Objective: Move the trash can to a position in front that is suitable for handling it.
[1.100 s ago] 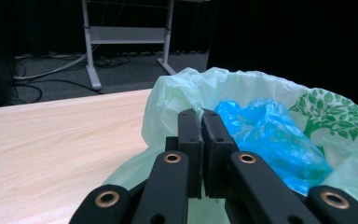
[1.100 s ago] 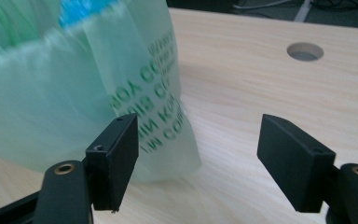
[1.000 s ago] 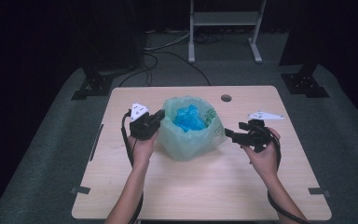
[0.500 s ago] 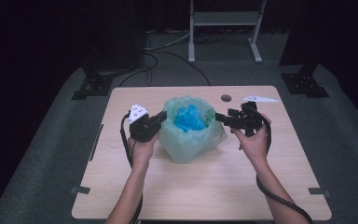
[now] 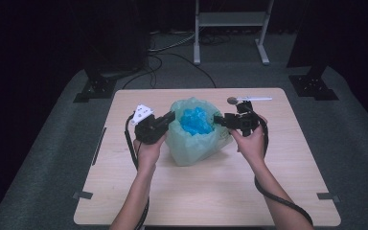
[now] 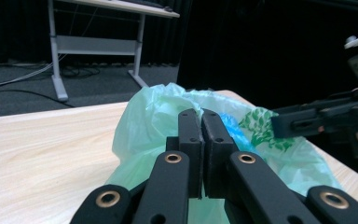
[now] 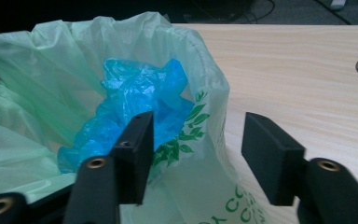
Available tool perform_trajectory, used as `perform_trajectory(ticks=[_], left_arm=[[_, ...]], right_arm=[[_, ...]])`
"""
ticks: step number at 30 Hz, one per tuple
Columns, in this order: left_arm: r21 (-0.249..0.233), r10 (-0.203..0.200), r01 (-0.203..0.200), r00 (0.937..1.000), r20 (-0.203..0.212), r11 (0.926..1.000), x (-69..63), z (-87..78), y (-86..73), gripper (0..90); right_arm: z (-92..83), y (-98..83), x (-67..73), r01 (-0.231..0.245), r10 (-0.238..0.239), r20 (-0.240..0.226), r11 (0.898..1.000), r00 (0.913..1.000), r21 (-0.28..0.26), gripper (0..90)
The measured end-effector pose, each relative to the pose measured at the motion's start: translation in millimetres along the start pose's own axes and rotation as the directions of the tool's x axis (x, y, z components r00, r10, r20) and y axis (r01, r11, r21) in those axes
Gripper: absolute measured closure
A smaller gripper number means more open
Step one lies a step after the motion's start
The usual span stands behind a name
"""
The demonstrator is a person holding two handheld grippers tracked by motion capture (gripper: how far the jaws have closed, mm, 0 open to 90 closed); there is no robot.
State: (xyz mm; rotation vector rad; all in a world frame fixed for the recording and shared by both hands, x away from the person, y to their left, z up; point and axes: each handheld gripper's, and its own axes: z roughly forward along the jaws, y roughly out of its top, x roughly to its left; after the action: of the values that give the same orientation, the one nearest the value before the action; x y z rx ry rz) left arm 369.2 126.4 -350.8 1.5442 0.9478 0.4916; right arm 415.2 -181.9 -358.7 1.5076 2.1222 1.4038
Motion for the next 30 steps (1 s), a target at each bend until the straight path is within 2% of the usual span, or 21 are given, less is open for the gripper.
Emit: perform_trajectory(ticks=[7, 10, 15, 19, 23, 27, 30], left_arm=[[-0.016, -0.006, 0.006, 0.9999, 0.009, 0.9999, -1.5, -1.5, 3.3, 88.4], [-0.02, -0.008, 0.008, 0.9999, 0.013, 0.9998, -2.4, -1.7, 3.6, 88.3], [-0.024, -0.014, 0.014, 0.9997, 0.019, 0.9996, -2.5, -1.8, 4.3, 88.3], [-0.025, -0.017, 0.018, 0.9996, 0.024, 0.9995, -2.9, -1.3, 4.7, 88.3], [-0.029, -0.022, 0.023, 0.9993, 0.031, 0.9993, -3.9, -1.0, 5.3, 88.3], [-0.029, -0.019, 0.021, 0.999, 0.04, 0.9994, -6.5, -0.1, 5.3, 88.3], [-0.031, -0.022, 0.024, 0.9986, 0.048, 0.9992, -8.0, 1.1, 4.4, 88.3]], right_arm=[[0.3, 1.5, 4.6, -0.01, 0.01, -0.006, 1.0, 0.9999, -0.005, 69.9], [-2.4, 2.5, 10.3, 0.017, -0.016, 0.033, 0.999, 0.9993, -0.03, 75.4], [-6.5, 4.5, 14.3, 0.034, -0.031, 0.067, 0.998, 0.9972, -0.051, 82.0], [-7.9, 5.9, 18.8, 0.067, -0.059, 0.11, 0.995, 0.9921, -0.068, 87.0], [-8.7, 9.0, 23.5, 0.088, -0.077, 0.124, 0.993, 0.9893, -0.08, 89.8], [-7.9, 13.9, 30.5, 0.1, -0.091, 0.106, 0.992, 0.9901, -0.079, 90.0], [-7.3, 17.9, 35.8, 0.099, -0.094, 0.069, 0.992, 0.9931, -0.078, 90.0]])
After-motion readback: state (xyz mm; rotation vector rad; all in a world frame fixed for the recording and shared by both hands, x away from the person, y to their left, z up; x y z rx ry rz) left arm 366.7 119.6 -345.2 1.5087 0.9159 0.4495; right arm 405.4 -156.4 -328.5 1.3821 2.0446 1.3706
